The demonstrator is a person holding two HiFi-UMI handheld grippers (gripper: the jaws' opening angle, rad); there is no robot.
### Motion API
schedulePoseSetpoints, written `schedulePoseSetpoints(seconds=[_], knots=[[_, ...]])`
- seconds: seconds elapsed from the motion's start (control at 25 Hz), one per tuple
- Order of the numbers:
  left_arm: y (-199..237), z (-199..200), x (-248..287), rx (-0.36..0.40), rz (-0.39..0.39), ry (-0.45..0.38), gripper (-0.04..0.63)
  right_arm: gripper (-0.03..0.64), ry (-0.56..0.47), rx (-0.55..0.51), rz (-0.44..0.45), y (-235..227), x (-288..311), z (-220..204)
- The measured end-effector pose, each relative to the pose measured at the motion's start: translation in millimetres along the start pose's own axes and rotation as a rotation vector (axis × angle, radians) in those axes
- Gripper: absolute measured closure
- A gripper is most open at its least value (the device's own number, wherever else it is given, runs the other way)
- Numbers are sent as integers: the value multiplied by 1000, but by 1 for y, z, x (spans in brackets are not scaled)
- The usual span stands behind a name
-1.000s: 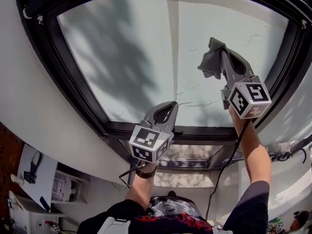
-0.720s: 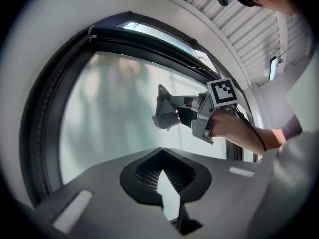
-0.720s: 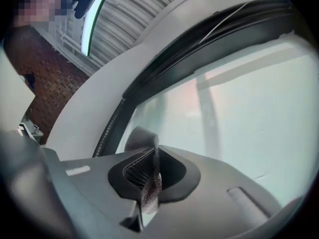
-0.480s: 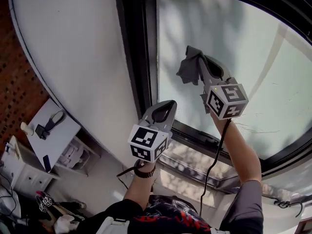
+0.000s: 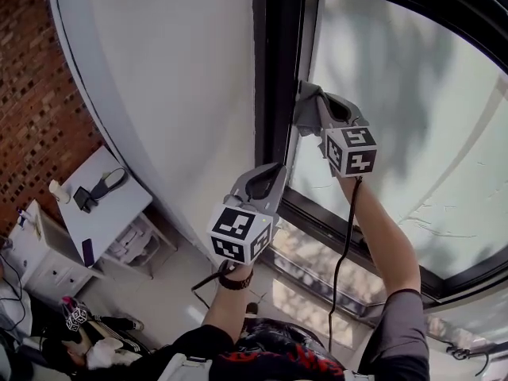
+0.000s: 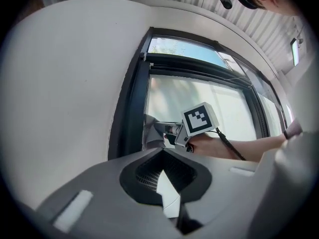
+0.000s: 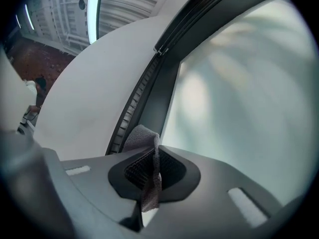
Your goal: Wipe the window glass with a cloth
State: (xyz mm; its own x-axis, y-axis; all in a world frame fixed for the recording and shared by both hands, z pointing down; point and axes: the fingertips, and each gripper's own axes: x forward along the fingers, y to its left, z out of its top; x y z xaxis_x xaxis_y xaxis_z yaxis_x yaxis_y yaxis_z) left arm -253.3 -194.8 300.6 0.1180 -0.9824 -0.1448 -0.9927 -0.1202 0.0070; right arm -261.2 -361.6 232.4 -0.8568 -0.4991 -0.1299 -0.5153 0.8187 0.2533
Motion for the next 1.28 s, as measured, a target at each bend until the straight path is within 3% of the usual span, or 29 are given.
schedulePoseSetpoints(seconds=[0.2,0.68,1.28], knots=[[0,-3,10,-9,-33,-3,595,600,13,6,-31,-12,-15,-11],[-66,-14,51,-41,-190,11,595,600,15,-1,-154,-74,-110,-16],[-218,-25,99,-38,-447,40,595,600,24,-8,-392,-181,-283,-22]])
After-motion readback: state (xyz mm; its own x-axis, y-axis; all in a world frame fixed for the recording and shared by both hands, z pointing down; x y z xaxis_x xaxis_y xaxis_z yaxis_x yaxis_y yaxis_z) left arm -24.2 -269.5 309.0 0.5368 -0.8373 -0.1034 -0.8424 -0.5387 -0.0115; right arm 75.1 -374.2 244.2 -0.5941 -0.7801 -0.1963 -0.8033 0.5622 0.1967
